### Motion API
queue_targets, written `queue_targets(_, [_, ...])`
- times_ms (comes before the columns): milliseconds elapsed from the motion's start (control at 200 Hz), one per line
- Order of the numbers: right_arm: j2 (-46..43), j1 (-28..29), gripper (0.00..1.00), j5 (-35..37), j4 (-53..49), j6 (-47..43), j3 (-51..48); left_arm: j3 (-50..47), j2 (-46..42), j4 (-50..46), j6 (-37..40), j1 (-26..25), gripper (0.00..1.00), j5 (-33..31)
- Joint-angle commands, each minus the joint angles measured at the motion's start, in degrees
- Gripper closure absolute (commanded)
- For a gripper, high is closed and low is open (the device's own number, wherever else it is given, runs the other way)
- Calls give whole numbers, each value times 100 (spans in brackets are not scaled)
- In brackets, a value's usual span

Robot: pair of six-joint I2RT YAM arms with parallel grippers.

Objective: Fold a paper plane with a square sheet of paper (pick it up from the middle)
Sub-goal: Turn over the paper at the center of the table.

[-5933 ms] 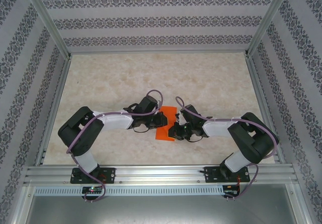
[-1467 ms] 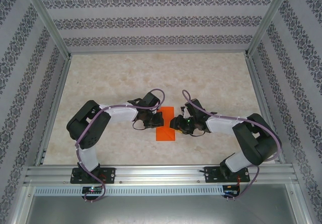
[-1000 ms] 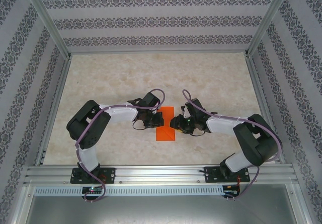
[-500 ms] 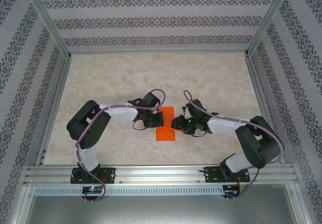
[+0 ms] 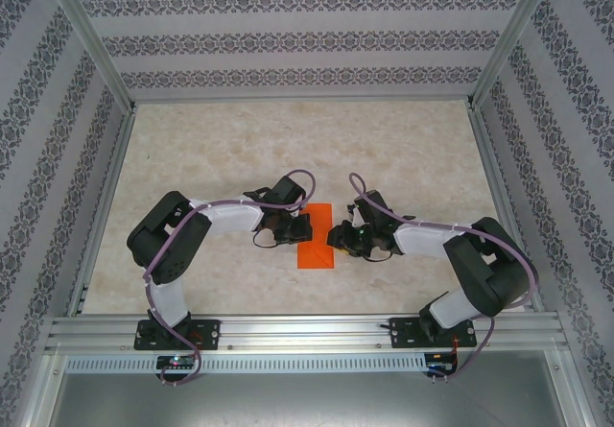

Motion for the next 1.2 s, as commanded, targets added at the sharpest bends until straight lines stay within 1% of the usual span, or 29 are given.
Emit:
queue_targets(0, [72,204,69,-218,420,106,-84,-43,102,-131,119,-48,92,-149])
queue_targets(70, [88,214,71,-209,409,110,-74,-31,100,-150,125,-47,92,-158])
queue_targets(395, [3,183,71,-278,599,175,-138,-82,65,-160,111,-54,92,-183])
queue_targets(480, [-26,136,69,-249,597,164,-170,-79,44,-168,113,-48,92,-193])
queue_targets(614, [-12,68,65,-290,939,349,-250,-56,10,-225,115,-49,92,-234])
queue_targets(934, [-69,46,63,29,1480,799,-293,-52,-67,-342,156,-47,92,-340])
queue_targets(1084, [-159,-11,59,98,1434,764,-321,-30,-78,-379,170,-47,92,-380])
queue_targets(1194, [-139,-41,57,14,1351,622,-268,-28,-86,-388,170,-52,92,-385])
